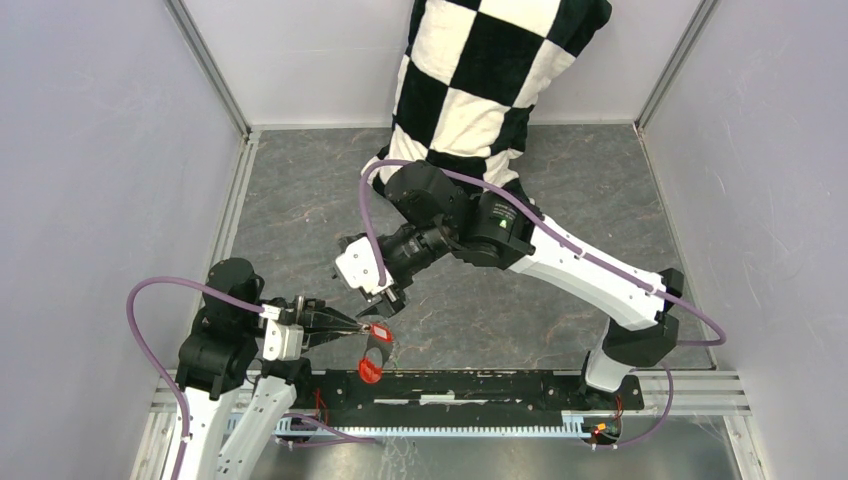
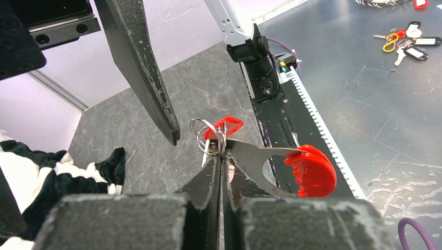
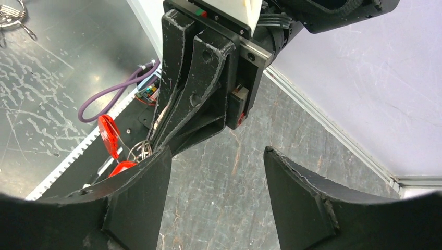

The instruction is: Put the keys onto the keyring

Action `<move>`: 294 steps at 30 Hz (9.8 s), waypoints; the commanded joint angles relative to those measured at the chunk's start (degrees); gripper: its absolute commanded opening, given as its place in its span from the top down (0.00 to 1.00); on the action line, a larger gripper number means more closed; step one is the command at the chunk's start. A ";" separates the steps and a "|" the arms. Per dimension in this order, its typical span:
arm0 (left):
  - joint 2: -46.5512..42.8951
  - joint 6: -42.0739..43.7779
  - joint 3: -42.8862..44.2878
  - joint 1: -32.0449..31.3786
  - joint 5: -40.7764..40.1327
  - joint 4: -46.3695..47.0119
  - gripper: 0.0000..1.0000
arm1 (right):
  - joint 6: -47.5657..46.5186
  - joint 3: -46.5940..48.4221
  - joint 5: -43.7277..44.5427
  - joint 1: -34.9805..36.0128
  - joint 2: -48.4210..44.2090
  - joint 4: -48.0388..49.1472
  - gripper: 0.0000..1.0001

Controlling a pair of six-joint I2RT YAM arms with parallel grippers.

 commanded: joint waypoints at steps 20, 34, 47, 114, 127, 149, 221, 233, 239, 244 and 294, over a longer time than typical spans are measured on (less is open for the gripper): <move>4.61 -5.50 3.27 -0.02 1.89 1.46 0.98 | 27.66 -28.35 14.00 -4.52 -26.26 30.82 0.45; 6.24 -5.22 5.04 0.16 1.81 1.47 0.98 | 33.89 -39.84 15.95 5.23 -28.25 34.47 0.40; 5.52 -4.82 5.12 0.16 1.48 1.50 0.98 | 32.96 -37.23 19.33 7.02 -23.76 33.00 0.46; 3.90 -4.60 4.82 0.16 0.62 1.55 0.98 | 29.60 -31.94 26.11 11.04 -20.12 28.88 0.63; 2.63 -3.91 3.50 0.16 -0.19 1.62 0.98 | 28.37 -29.62 25.84 11.11 -19.03 27.62 0.97; -1.26 -3.43 6.83 0.16 -7.47 -4.46 0.53 | 25.21 -27.78 21.75 10.96 -19.34 19.67 1.00; 1.09 24.92 11.91 -0.28 -3.31 -24.68 0.63 | 29.68 -26.40 3.72 -0.01 -15.92 24.64 1.00; 1.87 28.30 12.34 -0.28 -5.59 -24.78 0.83 | 31.44 -29.07 2.74 -0.48 -17.13 26.48 1.00; -0.11 26.25 10.97 -0.19 -8.30 -18.59 0.61 | 31.60 -30.56 2.74 -0.44 -17.77 27.24 1.00; -4.68 20.07 7.24 -0.19 -9.56 -10.20 0.61 | 32.93 -32.45 1.83 -0.45 -18.24 29.26 1.00; -8.13 27.90 4.85 3.04 -9.49 -14.92 0.98 | 38.83 -35.50 10.32 -1.23 -20.54 35.11 1.00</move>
